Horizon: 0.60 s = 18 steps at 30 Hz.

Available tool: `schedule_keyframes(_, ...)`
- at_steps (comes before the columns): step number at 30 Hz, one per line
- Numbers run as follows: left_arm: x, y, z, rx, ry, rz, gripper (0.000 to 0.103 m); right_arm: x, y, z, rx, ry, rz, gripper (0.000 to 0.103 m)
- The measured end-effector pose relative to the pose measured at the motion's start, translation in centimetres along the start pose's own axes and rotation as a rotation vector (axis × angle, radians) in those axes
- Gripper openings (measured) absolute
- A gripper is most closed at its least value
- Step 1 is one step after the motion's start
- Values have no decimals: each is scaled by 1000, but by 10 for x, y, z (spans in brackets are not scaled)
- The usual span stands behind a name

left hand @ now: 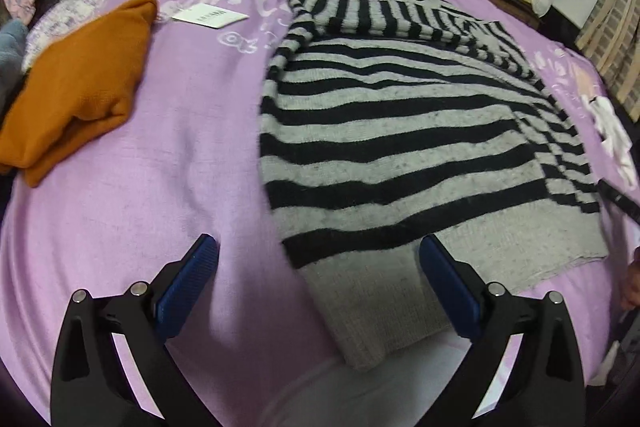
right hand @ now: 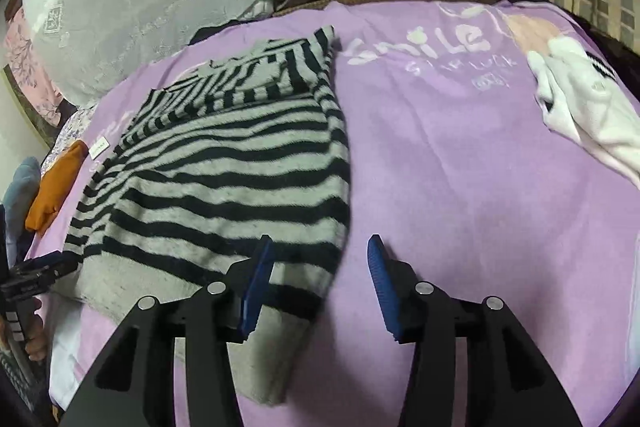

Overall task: Fold small clothes
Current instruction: 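Open the right tool and withdraw from the folded sweater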

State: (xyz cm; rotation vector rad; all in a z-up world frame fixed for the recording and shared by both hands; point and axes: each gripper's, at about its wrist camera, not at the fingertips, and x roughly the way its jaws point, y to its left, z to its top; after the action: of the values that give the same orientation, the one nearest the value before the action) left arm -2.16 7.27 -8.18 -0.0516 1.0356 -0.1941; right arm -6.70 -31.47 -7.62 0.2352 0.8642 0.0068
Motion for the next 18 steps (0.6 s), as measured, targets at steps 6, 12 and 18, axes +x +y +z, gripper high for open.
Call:
schedule_keyframes(6,9,6,5,-49,25,-125,98,11,0,-12,23,12,26,51)
schedule_keyframes(12,5,18,17,-156,54,-280,90,15,2,-7,43,12,98,37)
schedule_keyframes(18,11,1,8,-45,49,-189,87,15,-5,-11,68,26,142,37)
